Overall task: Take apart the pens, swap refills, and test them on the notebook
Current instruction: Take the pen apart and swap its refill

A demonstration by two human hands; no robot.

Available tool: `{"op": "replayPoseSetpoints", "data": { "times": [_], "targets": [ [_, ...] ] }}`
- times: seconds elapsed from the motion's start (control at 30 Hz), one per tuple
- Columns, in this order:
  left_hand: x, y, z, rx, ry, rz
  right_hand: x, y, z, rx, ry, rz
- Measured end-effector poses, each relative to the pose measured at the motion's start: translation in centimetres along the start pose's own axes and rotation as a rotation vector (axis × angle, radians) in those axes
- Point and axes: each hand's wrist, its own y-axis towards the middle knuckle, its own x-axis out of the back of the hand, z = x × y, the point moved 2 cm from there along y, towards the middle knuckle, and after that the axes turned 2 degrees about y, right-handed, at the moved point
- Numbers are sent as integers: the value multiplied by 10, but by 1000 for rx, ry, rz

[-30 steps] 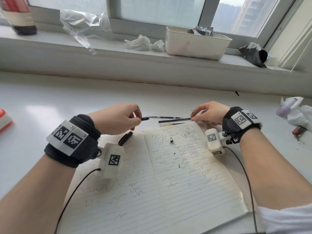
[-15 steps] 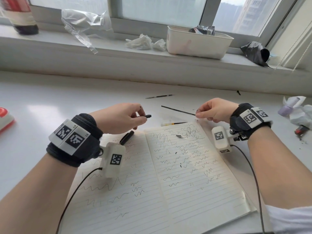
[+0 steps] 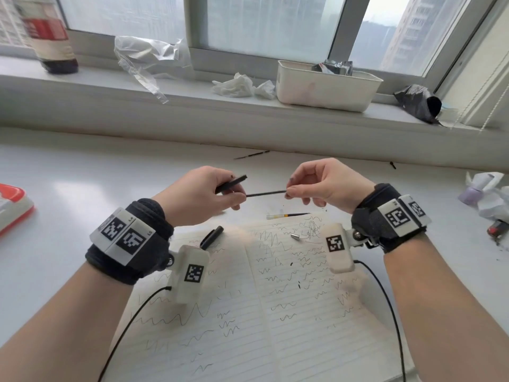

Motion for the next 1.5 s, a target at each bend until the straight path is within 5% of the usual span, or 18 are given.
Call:
{"op": "replayPoseSetpoints", "data": {
  "times": [0.2, 0.47, 0.93, 1.03, 1.23, 1.5],
  "targets": [
    [5, 1, 9, 50, 130, 60, 9, 6, -22, -22, 16, -77],
    [8, 0, 12, 86, 213, 61, 19, 28, -38, -328, -283, -87],
    [7, 0, 11, 67, 241, 71, 30, 16, -34, -266, -149, -233],
    [6, 0, 8, 56, 149, 61, 29, 7, -14, -144, -67, -237],
    [3, 1, 2, 26, 86, 45, -16, 1, 7, -74, 131, 9],
    [-2, 0, -8, -36, -50, 61, -32, 7, 3, 83, 619, 8]
  ]
}}
